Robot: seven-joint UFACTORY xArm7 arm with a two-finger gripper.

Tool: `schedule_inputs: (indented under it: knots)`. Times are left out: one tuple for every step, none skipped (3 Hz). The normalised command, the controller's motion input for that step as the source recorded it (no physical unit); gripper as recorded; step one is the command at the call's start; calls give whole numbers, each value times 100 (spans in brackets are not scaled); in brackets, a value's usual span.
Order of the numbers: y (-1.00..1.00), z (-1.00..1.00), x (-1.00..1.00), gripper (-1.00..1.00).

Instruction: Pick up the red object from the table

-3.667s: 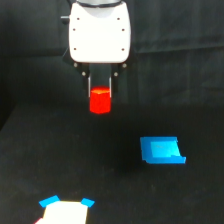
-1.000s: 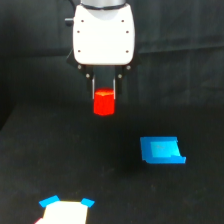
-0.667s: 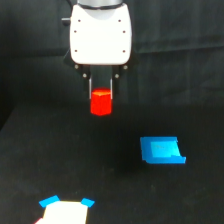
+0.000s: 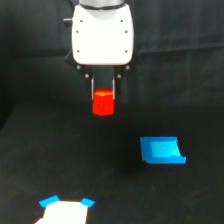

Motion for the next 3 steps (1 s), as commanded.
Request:
schedule_inputs:
  knots:
    - [-79, 58, -21, -100]
    - [-95, 67, -10, -100]
    - [-61, 6, -21, -95]
